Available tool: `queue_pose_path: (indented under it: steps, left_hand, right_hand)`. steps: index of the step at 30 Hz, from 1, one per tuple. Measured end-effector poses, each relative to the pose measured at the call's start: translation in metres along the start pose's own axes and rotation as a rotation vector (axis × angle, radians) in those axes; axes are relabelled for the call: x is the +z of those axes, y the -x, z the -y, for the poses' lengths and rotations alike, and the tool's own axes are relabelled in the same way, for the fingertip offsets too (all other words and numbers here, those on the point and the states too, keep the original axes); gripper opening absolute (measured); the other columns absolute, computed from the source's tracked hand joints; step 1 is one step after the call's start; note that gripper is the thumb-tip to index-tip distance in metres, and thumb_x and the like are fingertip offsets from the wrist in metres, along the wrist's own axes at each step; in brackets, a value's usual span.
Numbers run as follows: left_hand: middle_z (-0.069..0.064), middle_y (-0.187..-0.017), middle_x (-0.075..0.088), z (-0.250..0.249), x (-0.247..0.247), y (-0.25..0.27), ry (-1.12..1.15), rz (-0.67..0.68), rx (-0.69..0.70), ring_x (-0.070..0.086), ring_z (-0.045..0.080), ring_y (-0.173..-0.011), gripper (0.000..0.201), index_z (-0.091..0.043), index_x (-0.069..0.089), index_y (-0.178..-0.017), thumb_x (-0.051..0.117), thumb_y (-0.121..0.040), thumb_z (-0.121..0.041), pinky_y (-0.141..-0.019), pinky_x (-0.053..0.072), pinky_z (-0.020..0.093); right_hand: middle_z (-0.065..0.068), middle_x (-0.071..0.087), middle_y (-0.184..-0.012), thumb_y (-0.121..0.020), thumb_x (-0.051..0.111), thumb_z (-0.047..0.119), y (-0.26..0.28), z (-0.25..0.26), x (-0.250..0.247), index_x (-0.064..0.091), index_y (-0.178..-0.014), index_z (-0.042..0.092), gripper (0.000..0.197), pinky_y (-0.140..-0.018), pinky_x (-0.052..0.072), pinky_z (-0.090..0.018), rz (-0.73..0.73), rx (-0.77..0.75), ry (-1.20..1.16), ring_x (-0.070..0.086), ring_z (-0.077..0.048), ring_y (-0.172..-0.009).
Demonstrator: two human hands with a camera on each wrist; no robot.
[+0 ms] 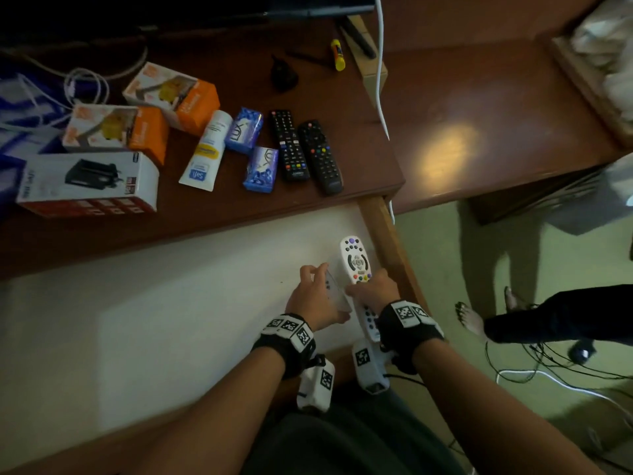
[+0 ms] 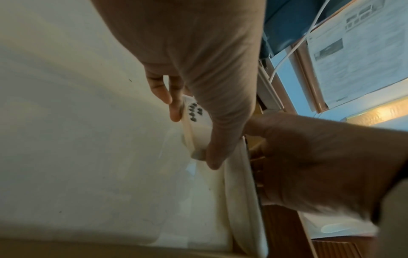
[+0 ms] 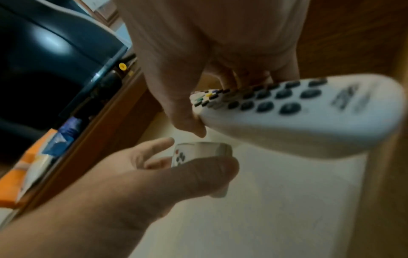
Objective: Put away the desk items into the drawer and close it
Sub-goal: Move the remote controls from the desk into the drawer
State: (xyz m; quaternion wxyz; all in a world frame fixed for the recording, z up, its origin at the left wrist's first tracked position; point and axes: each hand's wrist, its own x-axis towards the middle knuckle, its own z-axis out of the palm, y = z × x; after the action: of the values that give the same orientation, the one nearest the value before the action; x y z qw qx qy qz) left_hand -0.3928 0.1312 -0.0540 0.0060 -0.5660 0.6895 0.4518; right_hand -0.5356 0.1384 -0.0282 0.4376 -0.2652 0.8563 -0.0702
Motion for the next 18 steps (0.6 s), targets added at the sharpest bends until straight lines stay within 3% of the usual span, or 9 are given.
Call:
queue_pose_path:
  steps: [2, 7, 14, 18]
  left_hand:
    - [0.002, -0.144, 0.016, -0.003, 0.000, -0.004, -0.043, 0.005, -0.016, 0.049, 0.025, -0.120, 0.114, -0.021, 0.014, -0.148, 0.085, -0.061, -0.041, -0.093, 0.049, 0.036]
    - [0.006, -0.142, 0.019, -0.005, 0.000, -0.009, -0.172, 0.015, -0.054, 0.051, 0.027, -0.116, 0.113, -0.015, 0.019, -0.145, 0.086, -0.059, -0.043, -0.092, 0.051, 0.039]
    - [0.010, -0.141, 0.020, -0.004, 0.012, -0.015, -0.290, 0.088, -0.061, 0.051, 0.029, -0.116, 0.113, -0.009, 0.019, -0.146, 0.086, -0.061, -0.041, -0.094, 0.049, 0.038]
    - [0.011, -0.137, 0.023, -0.005, 0.019, -0.019, -0.297, 0.091, -0.080, 0.051, 0.031, -0.113, 0.107, -0.010, 0.025, -0.140, 0.088, -0.058, -0.039, -0.092, 0.050, 0.039]
  right_hand:
    - [-0.016, 0.056, -0.124, -0.075, 0.078, 0.022, -0.007, 0.003, 0.002, 0.038, -0.128, 0.001, 0.070, -0.077, 0.052, -0.030, 0.012, 0.009, 0.057, 0.060, -0.029, -0.109]
    - [-0.013, 0.054, -0.129, -0.072, 0.079, 0.026, -0.021, 0.005, 0.004, 0.040, -0.130, 0.004, 0.074, -0.096, 0.050, -0.034, 0.050, -0.014, 0.270, 0.056, -0.028, -0.118]
    - [-0.010, 0.056, -0.124, -0.072, 0.077, 0.027, -0.033, -0.001, 0.009, 0.042, -0.125, 0.010, 0.066, -0.092, 0.050, -0.039, 0.057, -0.037, 0.378, 0.057, -0.030, -0.113]
    - [-0.013, 0.052, -0.129, -0.075, 0.076, 0.023, -0.039, -0.002, 0.010, 0.040, -0.126, 0.008, 0.065, -0.096, 0.048, -0.040, 0.087, -0.064, 0.402, 0.054, -0.032, -0.119]
